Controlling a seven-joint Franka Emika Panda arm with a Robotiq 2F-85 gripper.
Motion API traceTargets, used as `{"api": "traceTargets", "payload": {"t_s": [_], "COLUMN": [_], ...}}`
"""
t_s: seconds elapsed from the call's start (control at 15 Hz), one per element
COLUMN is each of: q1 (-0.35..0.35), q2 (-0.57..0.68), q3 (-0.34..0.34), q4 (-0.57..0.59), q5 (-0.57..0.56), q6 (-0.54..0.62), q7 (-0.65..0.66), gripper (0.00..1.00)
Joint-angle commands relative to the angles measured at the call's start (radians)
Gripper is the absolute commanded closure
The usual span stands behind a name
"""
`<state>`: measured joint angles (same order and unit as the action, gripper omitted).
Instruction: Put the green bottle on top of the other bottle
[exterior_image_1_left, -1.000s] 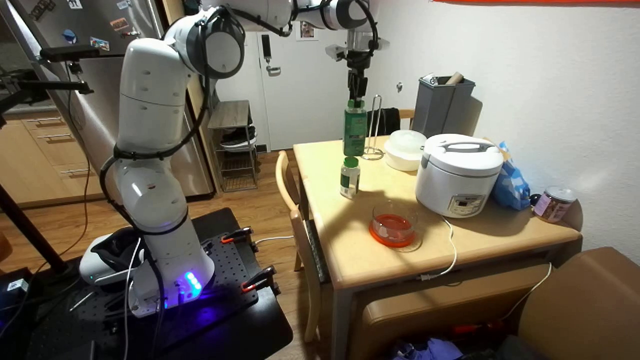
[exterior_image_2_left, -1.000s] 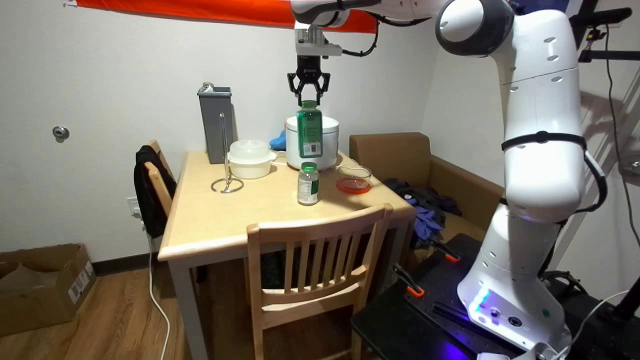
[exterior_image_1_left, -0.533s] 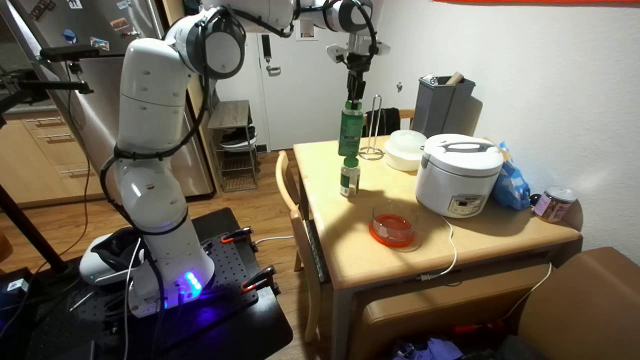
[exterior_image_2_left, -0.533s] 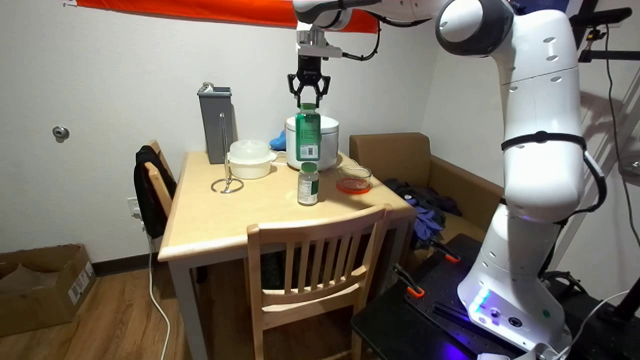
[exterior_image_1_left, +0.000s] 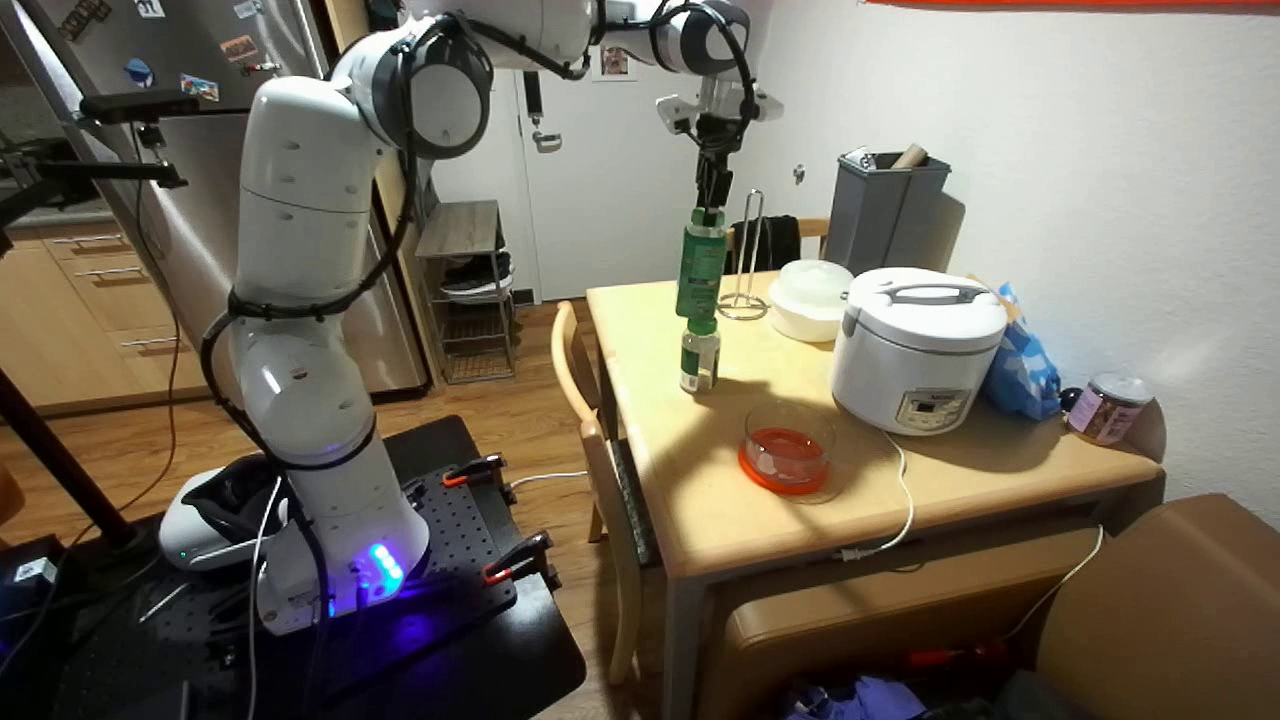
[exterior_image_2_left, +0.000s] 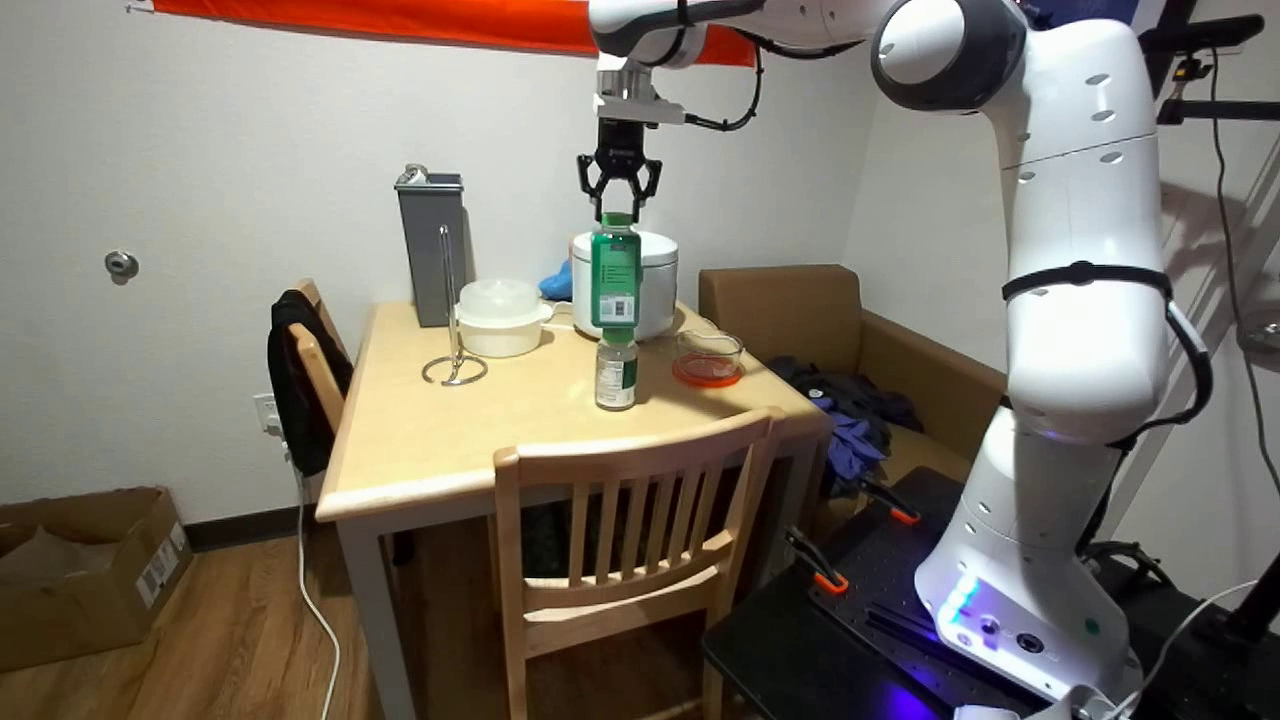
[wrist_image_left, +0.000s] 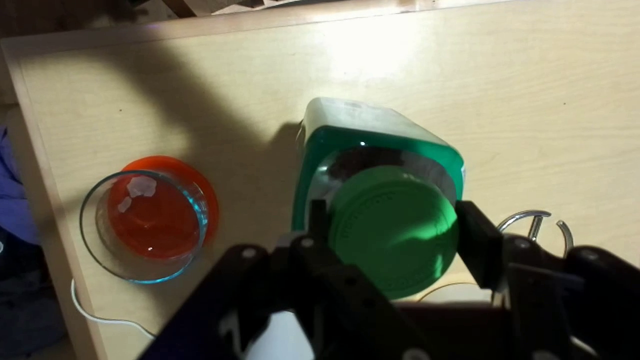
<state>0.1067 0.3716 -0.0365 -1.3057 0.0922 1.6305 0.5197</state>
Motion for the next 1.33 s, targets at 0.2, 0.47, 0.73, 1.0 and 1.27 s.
{"api": "traceTargets", "payload": {"t_s": [0.2, 0.47, 0.73, 1.0, 1.27], "q1": [-0.011, -0.012, -0.016, -0.020, -0.024], "q2": [-0.039, -0.049, -0.053, -0.054, -0.054], "q3": [0.006, 0.004, 0.003, 0.002, 0.002], "q4": [-0.061, -0.082, -0.091, -0.097, -0.102], "q5": [0.016, 0.010, 0.011, 0.007, 0.009], "q6": [0.063, 0.070, 0.077, 0.075, 0.077], "q7": [0.029, 0.031, 0.029, 0.027, 0.026], "gripper": [0.61, 0.61, 0.61, 0.61, 0.61]}}
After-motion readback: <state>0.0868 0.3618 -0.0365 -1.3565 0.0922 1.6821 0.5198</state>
